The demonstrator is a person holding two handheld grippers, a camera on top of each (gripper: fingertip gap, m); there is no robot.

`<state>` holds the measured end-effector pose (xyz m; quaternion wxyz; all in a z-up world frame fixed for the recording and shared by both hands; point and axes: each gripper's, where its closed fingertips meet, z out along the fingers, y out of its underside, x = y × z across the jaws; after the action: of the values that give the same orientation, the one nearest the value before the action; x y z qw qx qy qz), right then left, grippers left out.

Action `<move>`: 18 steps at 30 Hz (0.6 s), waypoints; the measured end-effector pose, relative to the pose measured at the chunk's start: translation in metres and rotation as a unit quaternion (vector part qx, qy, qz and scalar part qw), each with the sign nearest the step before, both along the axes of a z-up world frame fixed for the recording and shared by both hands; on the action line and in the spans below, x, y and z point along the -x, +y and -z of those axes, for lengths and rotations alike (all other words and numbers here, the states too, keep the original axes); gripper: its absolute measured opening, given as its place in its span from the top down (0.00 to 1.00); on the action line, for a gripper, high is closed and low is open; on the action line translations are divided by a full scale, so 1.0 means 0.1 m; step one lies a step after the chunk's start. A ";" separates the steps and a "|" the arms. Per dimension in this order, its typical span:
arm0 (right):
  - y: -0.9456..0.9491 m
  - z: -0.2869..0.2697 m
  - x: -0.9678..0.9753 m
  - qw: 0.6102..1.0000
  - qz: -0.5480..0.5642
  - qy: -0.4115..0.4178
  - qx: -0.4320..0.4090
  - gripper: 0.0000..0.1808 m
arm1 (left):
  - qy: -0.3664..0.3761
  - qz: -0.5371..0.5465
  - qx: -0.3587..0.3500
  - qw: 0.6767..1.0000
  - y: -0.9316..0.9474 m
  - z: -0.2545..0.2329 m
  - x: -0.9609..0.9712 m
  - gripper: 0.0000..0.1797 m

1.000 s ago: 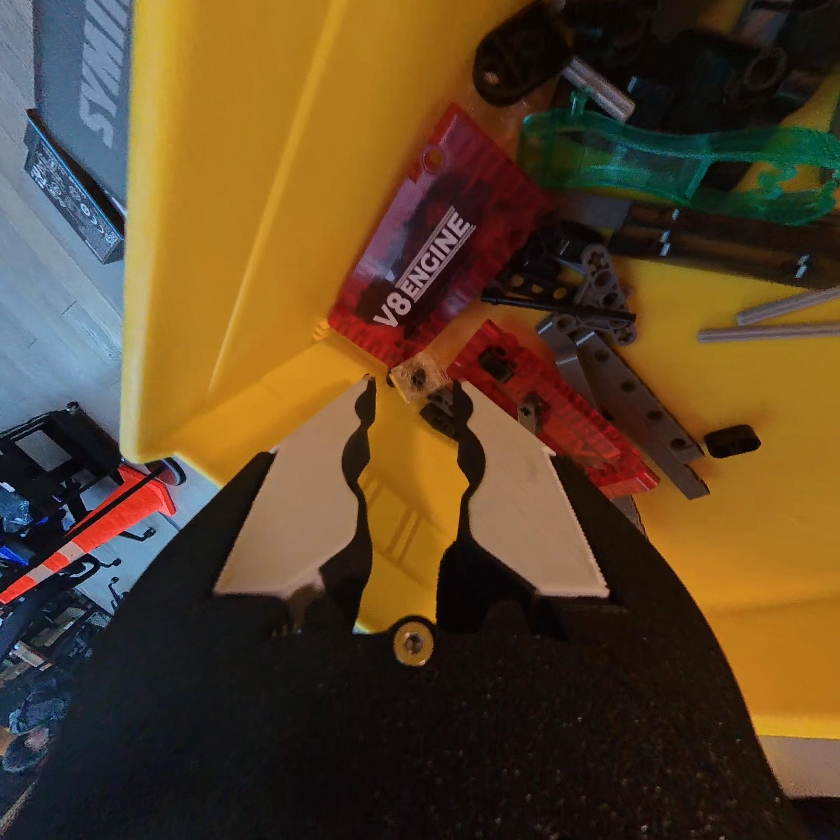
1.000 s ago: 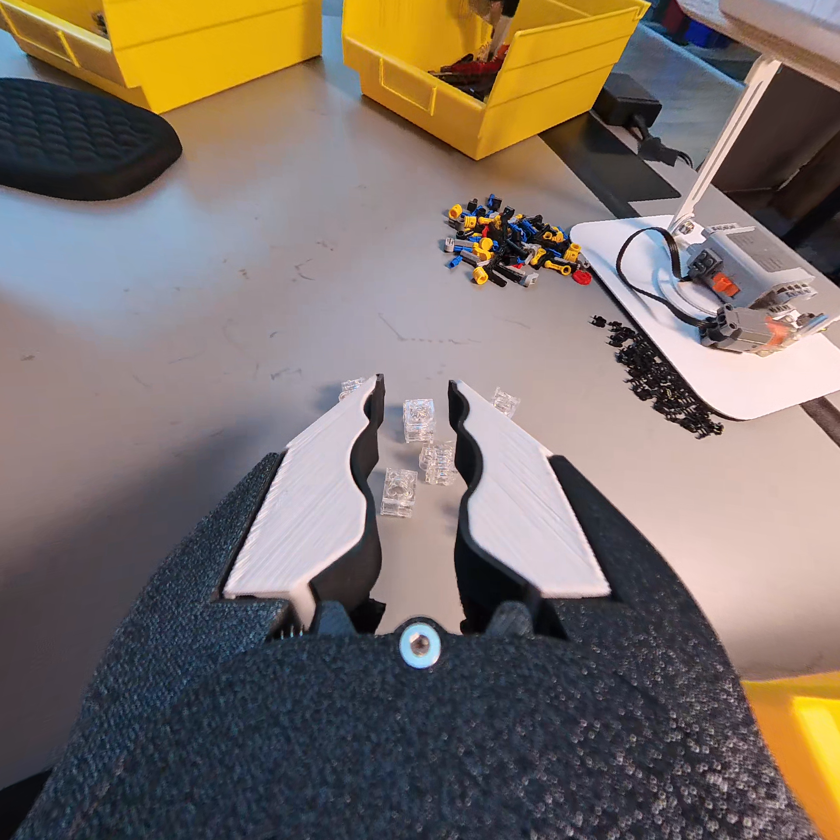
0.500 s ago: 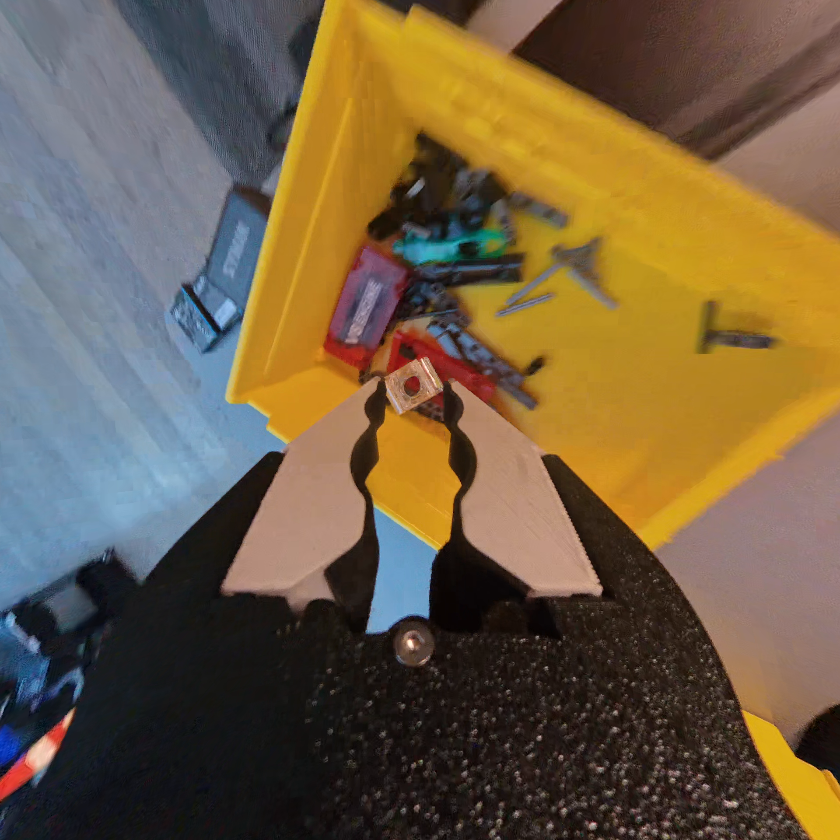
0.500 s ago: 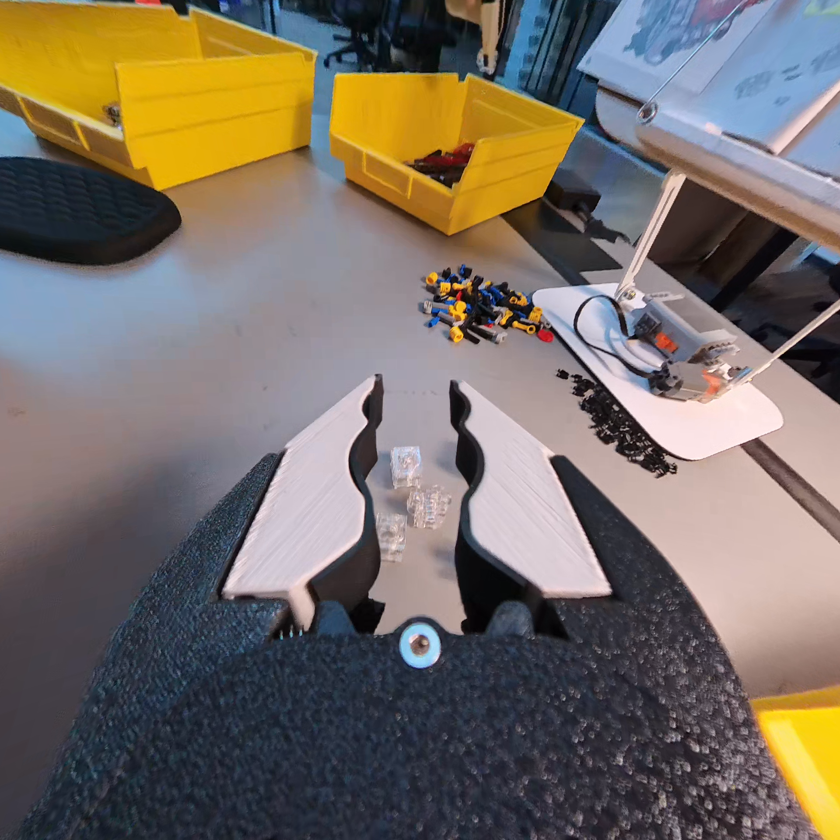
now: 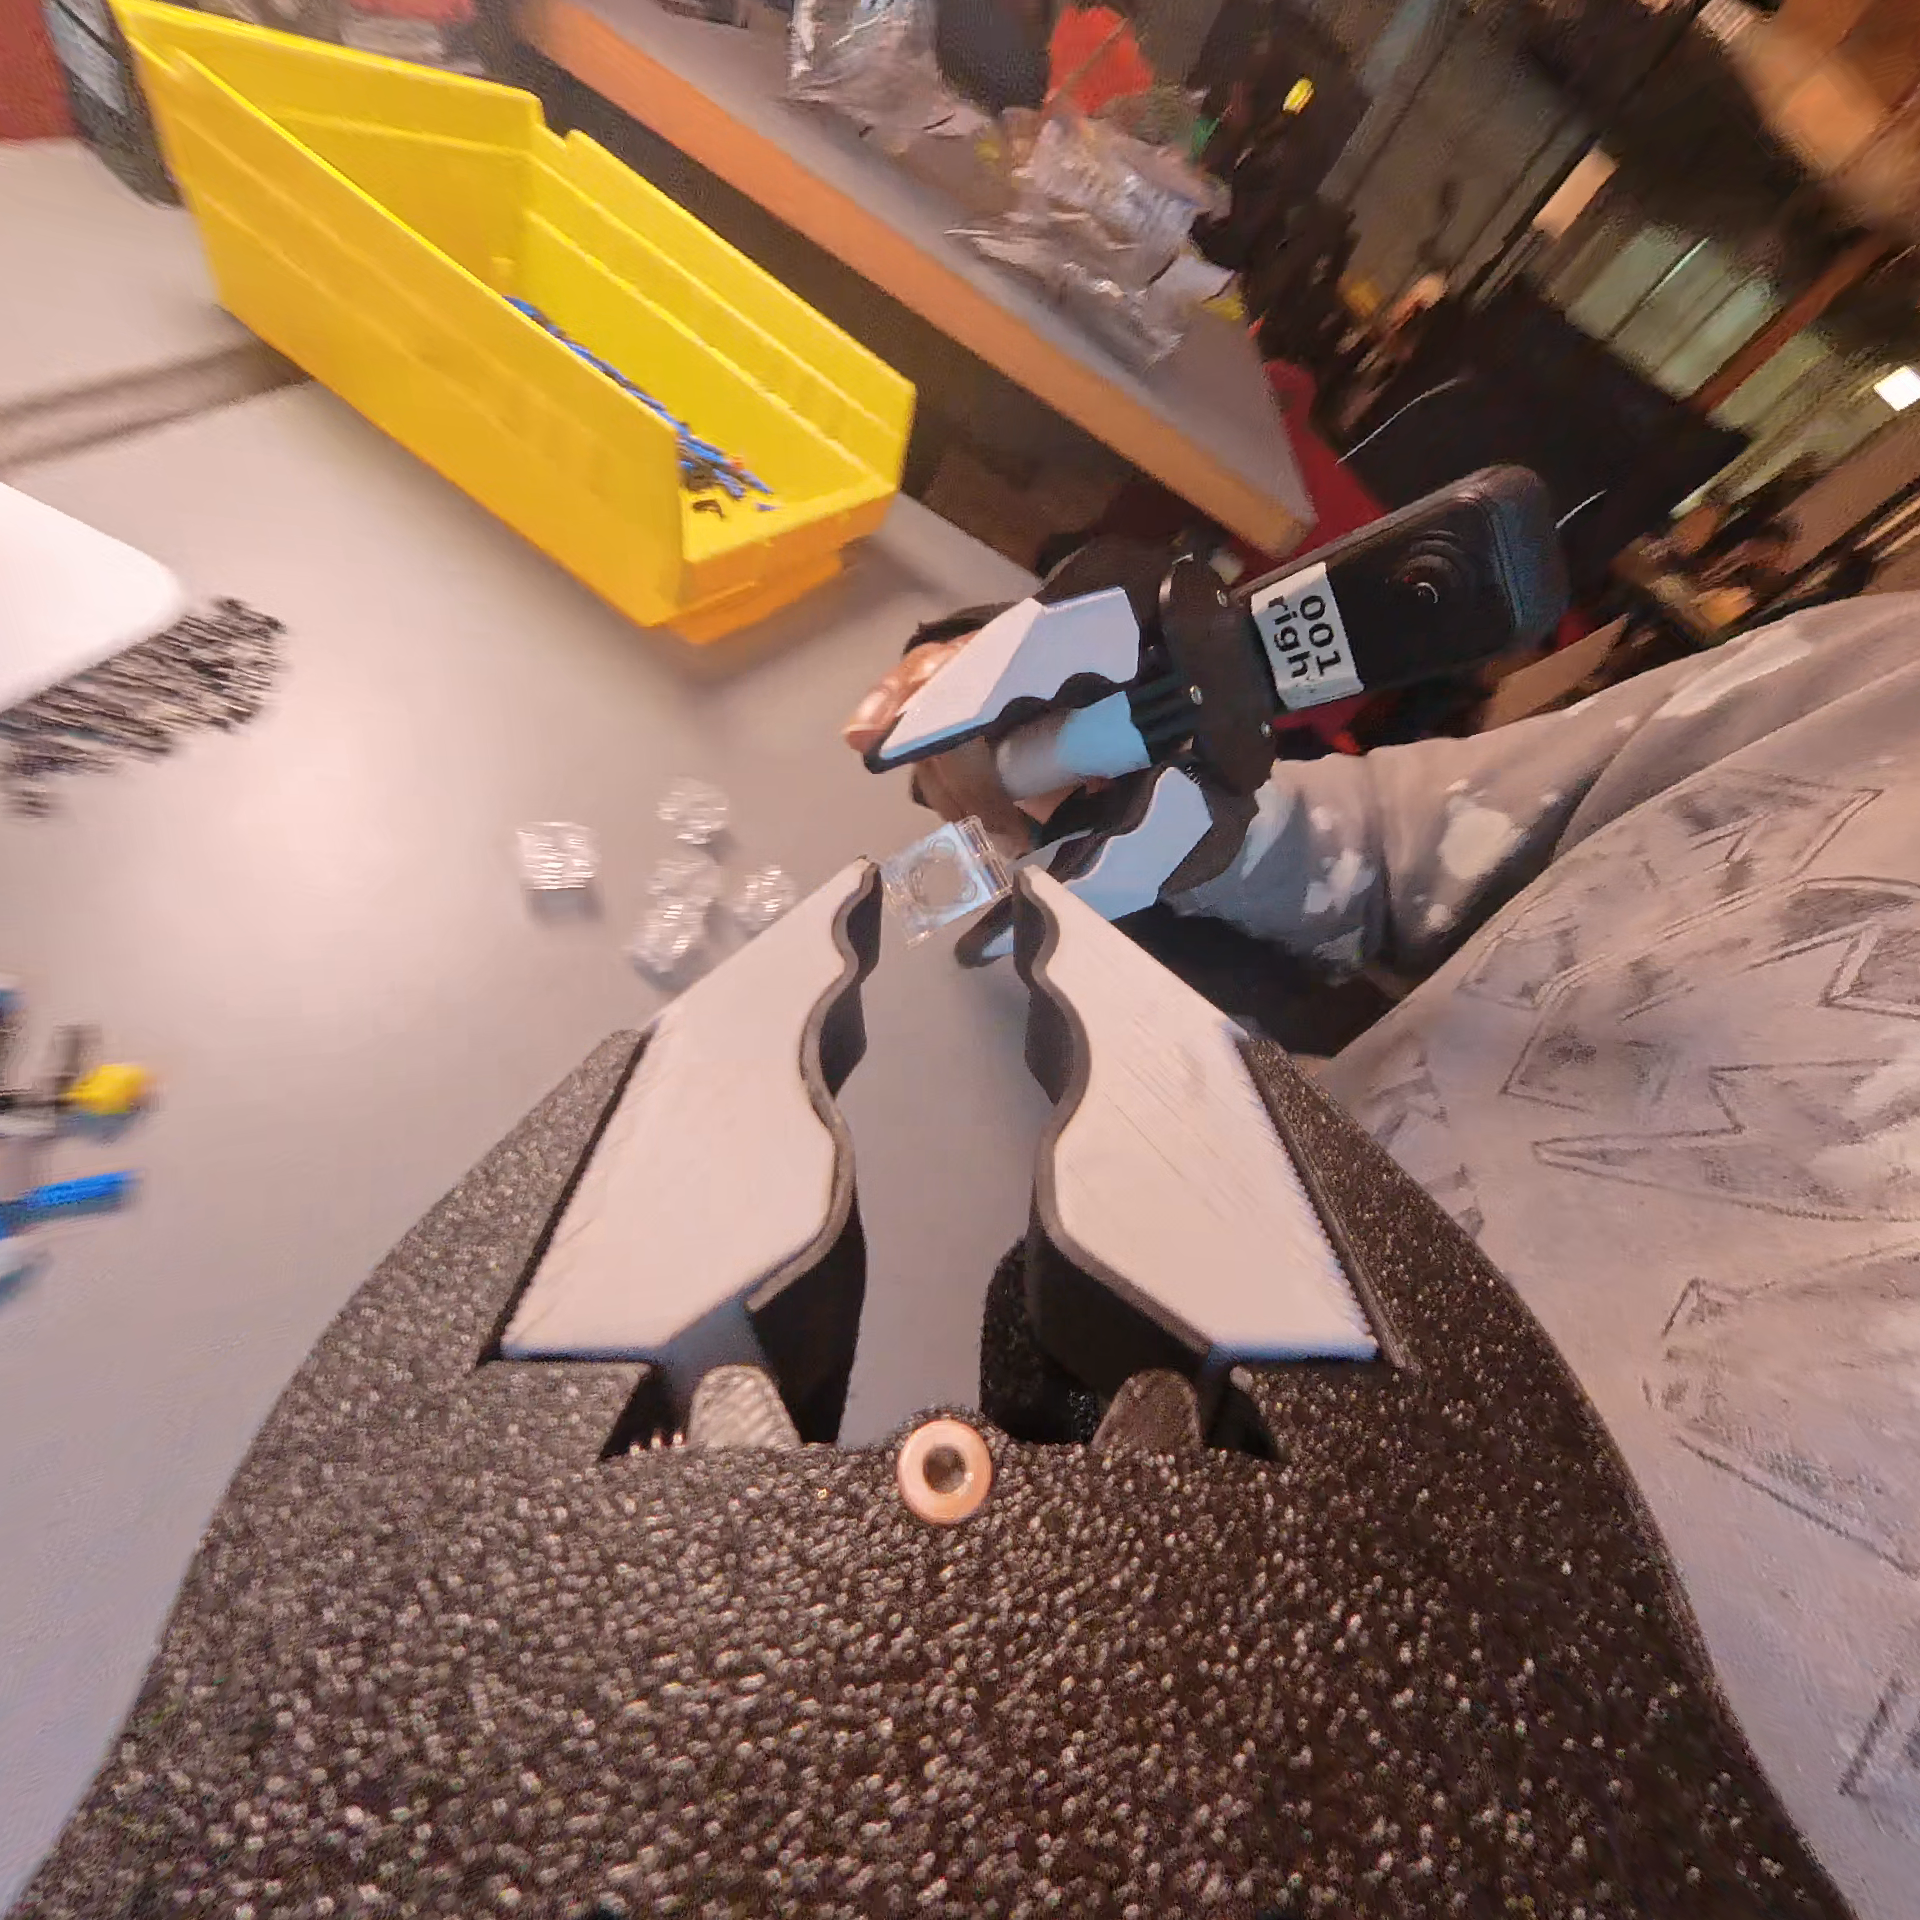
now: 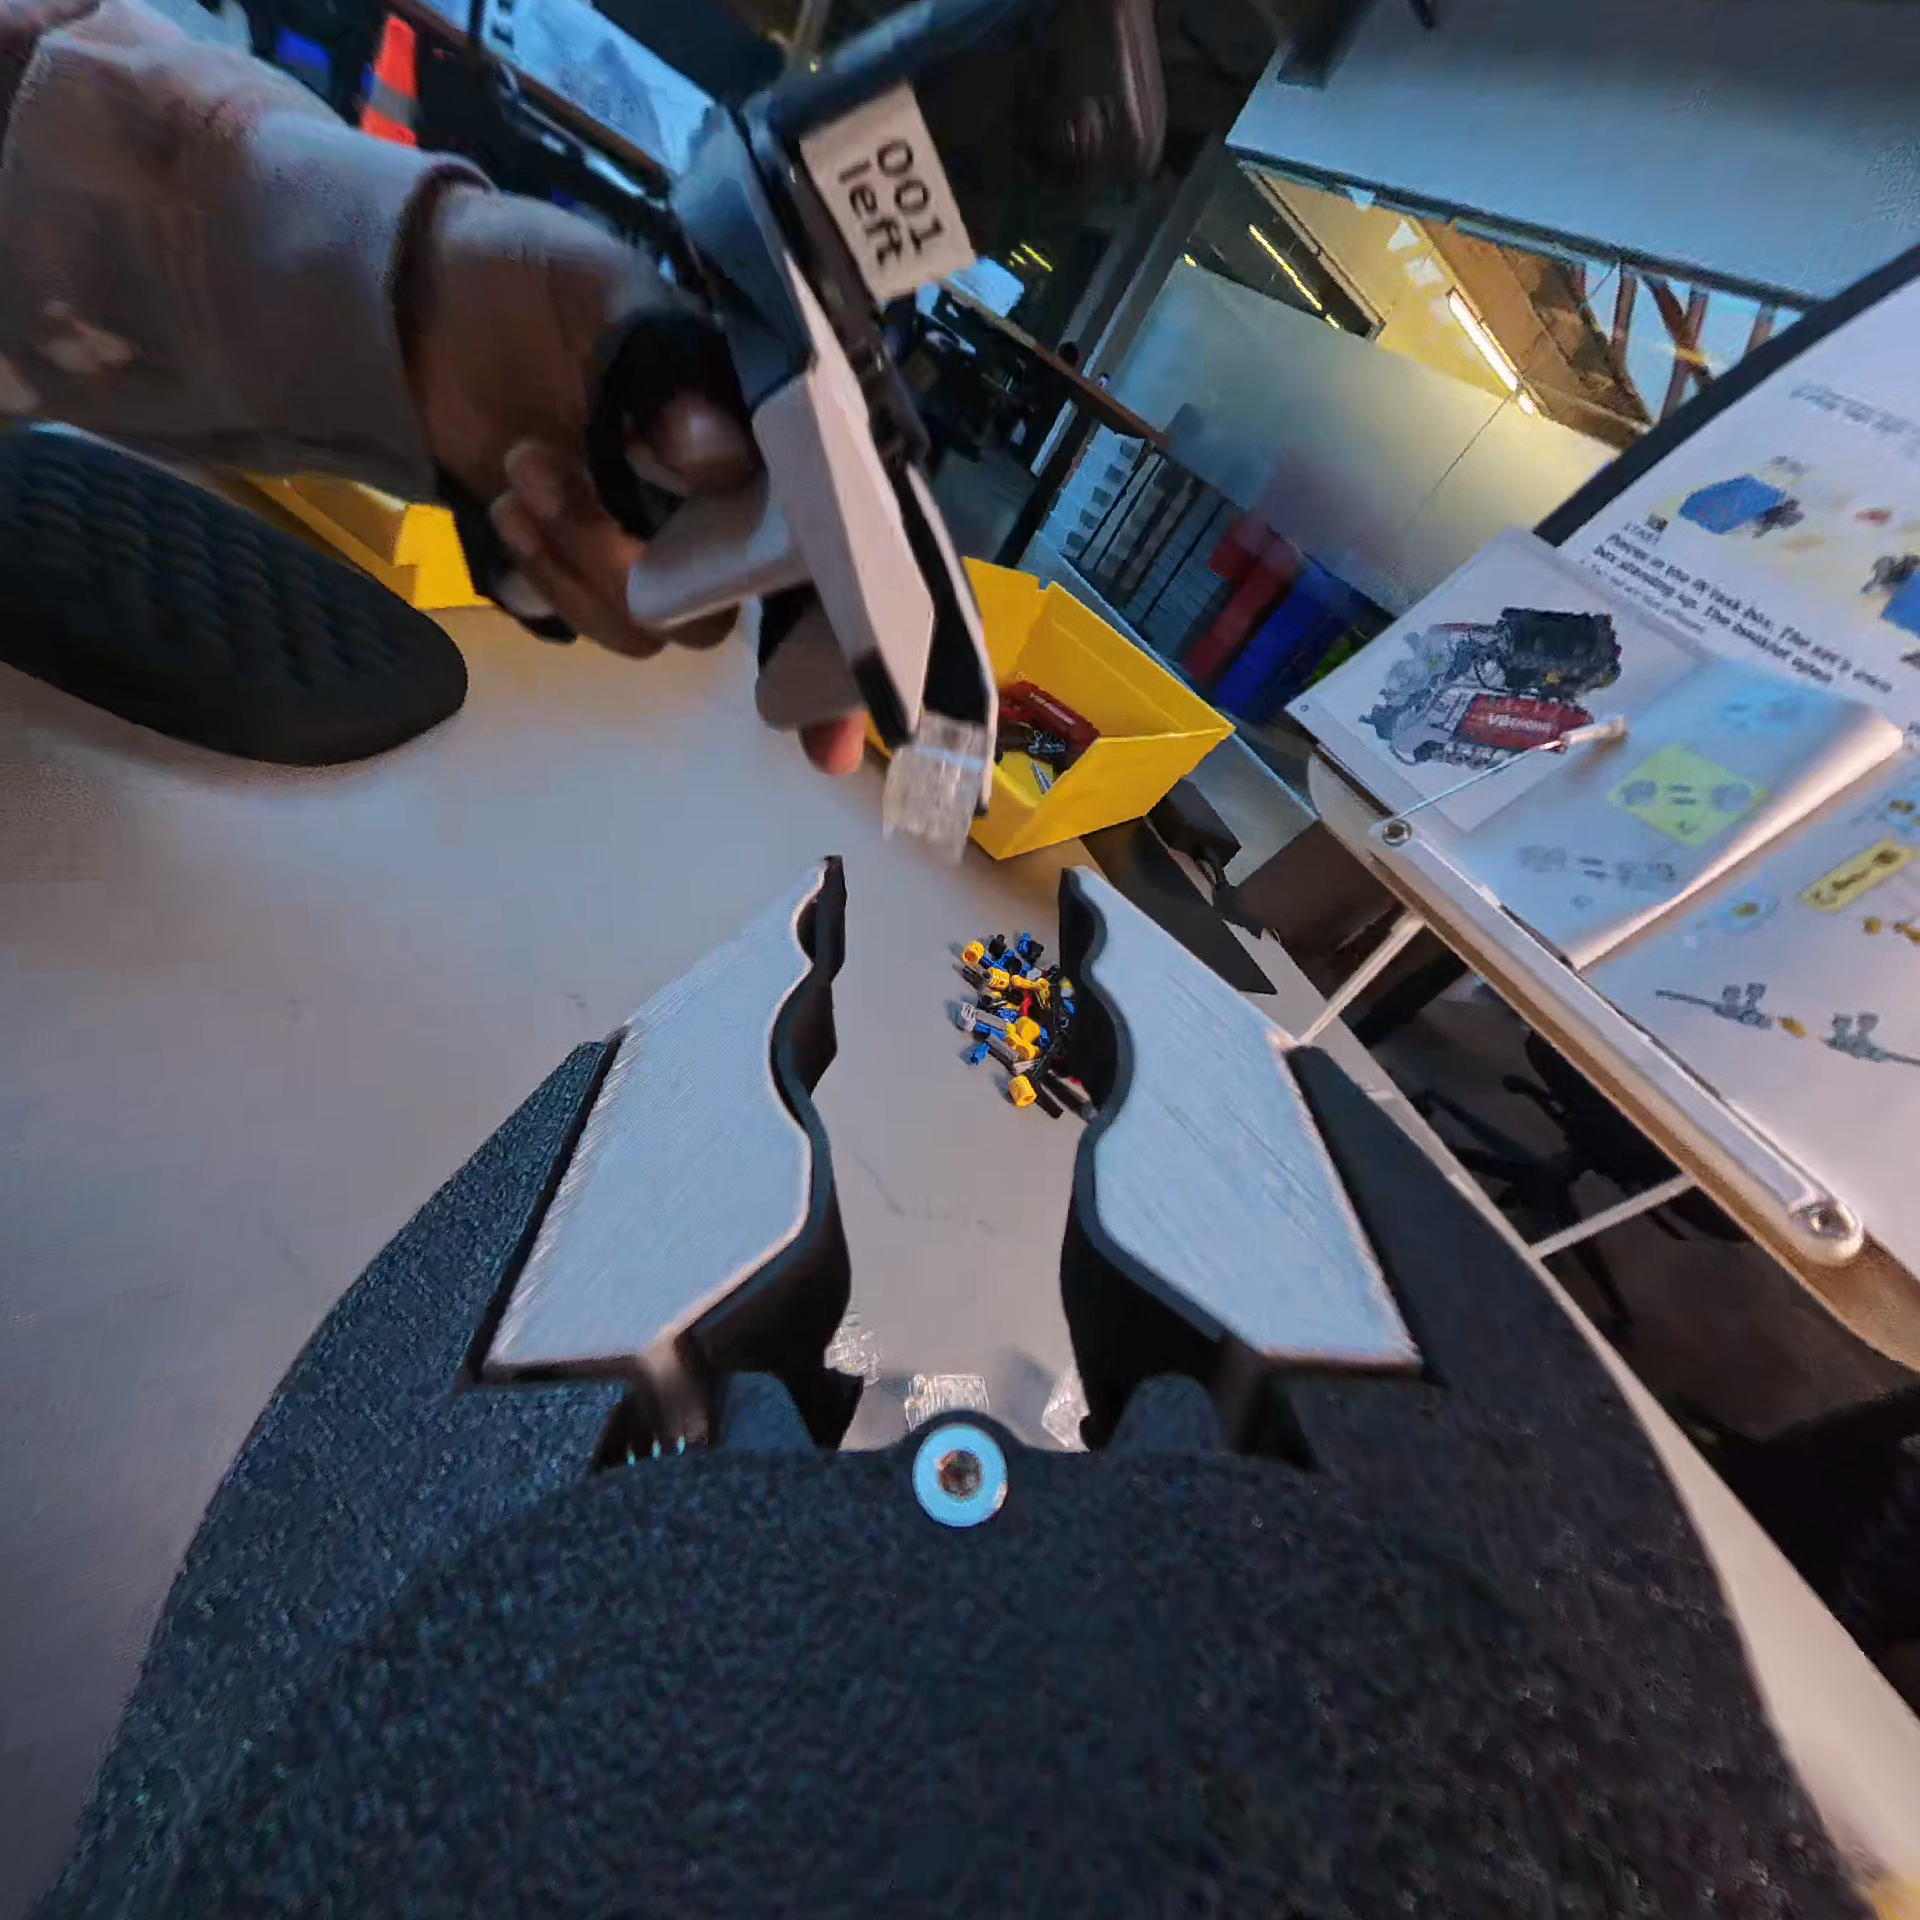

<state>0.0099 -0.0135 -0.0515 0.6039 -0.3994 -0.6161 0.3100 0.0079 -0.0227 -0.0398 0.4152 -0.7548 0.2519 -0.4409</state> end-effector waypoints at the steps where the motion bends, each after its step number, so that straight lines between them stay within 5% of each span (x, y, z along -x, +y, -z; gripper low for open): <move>1: -0.04 0.03 0.01 1.000 -0.002 -0.010 -0.019 0.79 | -0.034 0.003 0.012 0.999 -0.02 0.08 -0.10 0.87; 5: -0.14 0.17 -0.01 0.996 -0.016 -0.050 -0.073 0.90 | -0.090 -0.002 0.039 0.995 -0.05 0.30 -0.28 0.88; 10: 0.00 0.27 -0.10 0.996 -0.028 -0.089 -0.006 0.91 | -0.121 -0.016 0.060 0.991 -0.02 0.27 -0.08 0.92; 14: 0.30 0.99 -0.36 0.960 -0.012 -0.261 0.102 0.91 | 0.042 -0.121 -0.001 0.992 0.23 0.35 0.50 0.92; 18: 0.38 1.41 -0.49 0.935 0.003 -0.338 0.106 0.91 | 0.234 -0.246 -0.078 0.938 0.50 0.12 1.39 0.87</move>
<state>0.0587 0.0248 -0.1928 0.3155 -0.5442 -0.7460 0.2185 -0.1309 0.0272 -0.0518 0.4977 -0.8401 0.1823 -0.1152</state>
